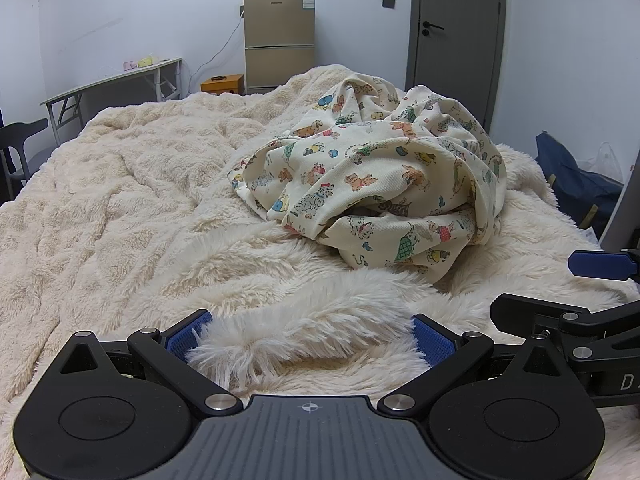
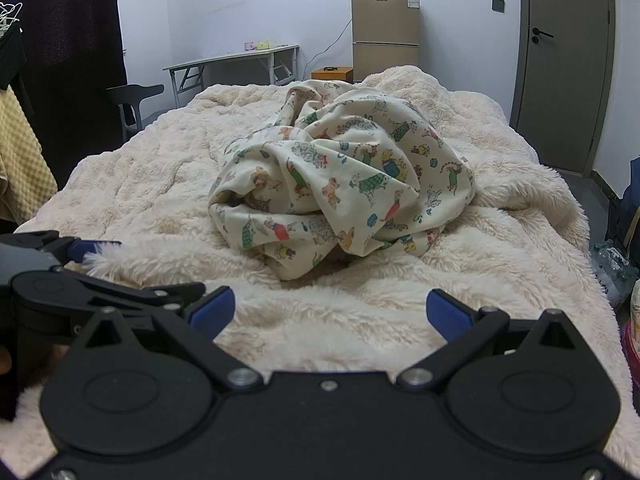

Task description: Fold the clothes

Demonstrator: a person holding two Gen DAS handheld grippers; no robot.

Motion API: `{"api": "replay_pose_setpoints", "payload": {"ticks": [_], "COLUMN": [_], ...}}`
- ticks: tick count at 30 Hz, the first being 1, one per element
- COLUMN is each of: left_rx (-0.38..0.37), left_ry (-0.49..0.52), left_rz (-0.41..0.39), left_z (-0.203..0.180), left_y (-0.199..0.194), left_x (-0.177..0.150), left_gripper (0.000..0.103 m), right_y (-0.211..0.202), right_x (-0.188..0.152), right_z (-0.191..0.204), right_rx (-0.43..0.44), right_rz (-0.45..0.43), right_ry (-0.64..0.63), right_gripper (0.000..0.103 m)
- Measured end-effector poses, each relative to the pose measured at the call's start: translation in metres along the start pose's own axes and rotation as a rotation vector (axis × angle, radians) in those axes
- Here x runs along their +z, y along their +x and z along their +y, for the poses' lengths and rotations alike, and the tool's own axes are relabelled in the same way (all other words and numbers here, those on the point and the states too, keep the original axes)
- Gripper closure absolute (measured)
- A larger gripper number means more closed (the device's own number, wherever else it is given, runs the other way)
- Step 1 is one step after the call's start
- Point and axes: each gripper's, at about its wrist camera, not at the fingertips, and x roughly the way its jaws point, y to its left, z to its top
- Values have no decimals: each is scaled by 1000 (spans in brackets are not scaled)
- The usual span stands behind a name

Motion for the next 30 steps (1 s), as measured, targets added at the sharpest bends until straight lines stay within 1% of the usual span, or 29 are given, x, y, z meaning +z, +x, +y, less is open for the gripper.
{"api": "replay_pose_setpoints", "payload": {"ticks": [30], "left_rx": [-5], "left_ry": [2], "left_rz": [3], "left_z": [0], "left_y": [-2], "left_x": [1], "left_gripper": [0], "right_y": [0], "right_x": [2], "right_z": [-1], "right_rx": [3], "right_rz": [3], "right_ry": [1], "right_gripper": [0]}}
